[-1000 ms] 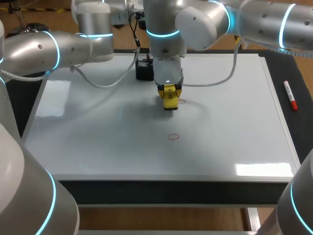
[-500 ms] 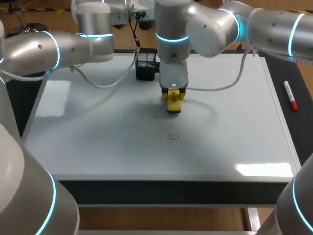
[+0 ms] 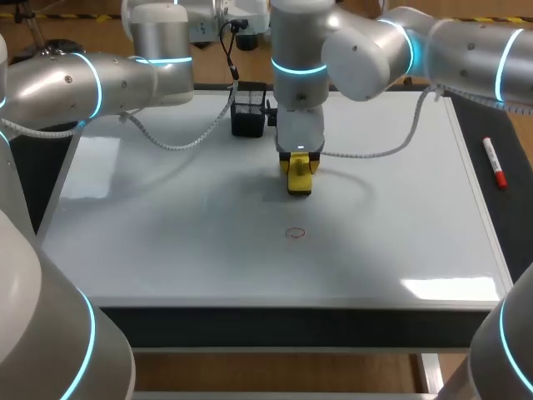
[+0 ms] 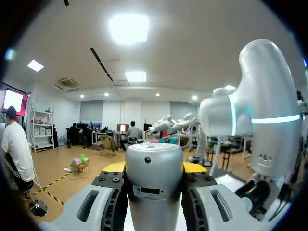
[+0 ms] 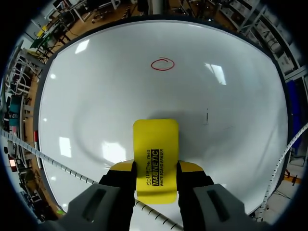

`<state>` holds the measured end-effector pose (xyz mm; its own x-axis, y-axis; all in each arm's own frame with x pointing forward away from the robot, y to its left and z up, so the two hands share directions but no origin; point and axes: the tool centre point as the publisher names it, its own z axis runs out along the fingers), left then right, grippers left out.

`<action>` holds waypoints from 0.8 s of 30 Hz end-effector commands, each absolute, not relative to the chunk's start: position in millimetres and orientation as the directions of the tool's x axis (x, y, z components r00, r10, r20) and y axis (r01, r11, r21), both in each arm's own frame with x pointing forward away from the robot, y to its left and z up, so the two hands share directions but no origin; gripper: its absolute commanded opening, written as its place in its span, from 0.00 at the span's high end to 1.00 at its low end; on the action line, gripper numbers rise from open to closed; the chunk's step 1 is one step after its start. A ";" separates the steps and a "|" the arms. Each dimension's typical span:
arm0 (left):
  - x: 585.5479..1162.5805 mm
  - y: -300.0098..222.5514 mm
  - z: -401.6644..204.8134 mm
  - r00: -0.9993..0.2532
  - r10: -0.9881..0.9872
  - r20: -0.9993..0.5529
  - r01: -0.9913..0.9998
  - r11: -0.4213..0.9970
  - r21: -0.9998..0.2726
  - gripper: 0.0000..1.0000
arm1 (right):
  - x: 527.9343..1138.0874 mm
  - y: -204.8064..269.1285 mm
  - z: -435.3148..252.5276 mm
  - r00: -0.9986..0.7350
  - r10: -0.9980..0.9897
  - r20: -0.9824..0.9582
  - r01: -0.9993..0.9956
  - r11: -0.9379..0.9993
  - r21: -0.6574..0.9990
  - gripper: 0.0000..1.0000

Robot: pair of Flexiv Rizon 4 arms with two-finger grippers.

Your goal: Pick up the inspection probe, press it on each red-marked spot on the whiteboard one by one, put down the probe, pick up the eraser, and wipe off all the red marks.

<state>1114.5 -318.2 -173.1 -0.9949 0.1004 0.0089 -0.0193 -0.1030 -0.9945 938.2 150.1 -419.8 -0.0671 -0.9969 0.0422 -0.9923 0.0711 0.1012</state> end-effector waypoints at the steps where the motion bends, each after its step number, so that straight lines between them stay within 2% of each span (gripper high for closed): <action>1: 1115.3 -318.3 -171.9 -0.995 0.102 0.010 -0.020 -0.102 -0.995 1.00 | 937.1 143.7 -424.3 -0.074 -0.997 0.035 -0.992 0.077 0.102 1.00; 24: 1115.3 -318.3 -171.9 -0.995 0.102 0.010 -0.020 -0.102 -0.995 1.00 | 928.6 91.8 -423.0 -0.175 -0.983 0.058 -0.977 0.180 0.111 1.00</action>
<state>1114.5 -318.2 -173.1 -0.9949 0.1004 0.0090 -0.0194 -0.1030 -0.9945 932.0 100.5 -425.0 -0.1765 -0.9820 0.0670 -0.9759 0.1835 0.1183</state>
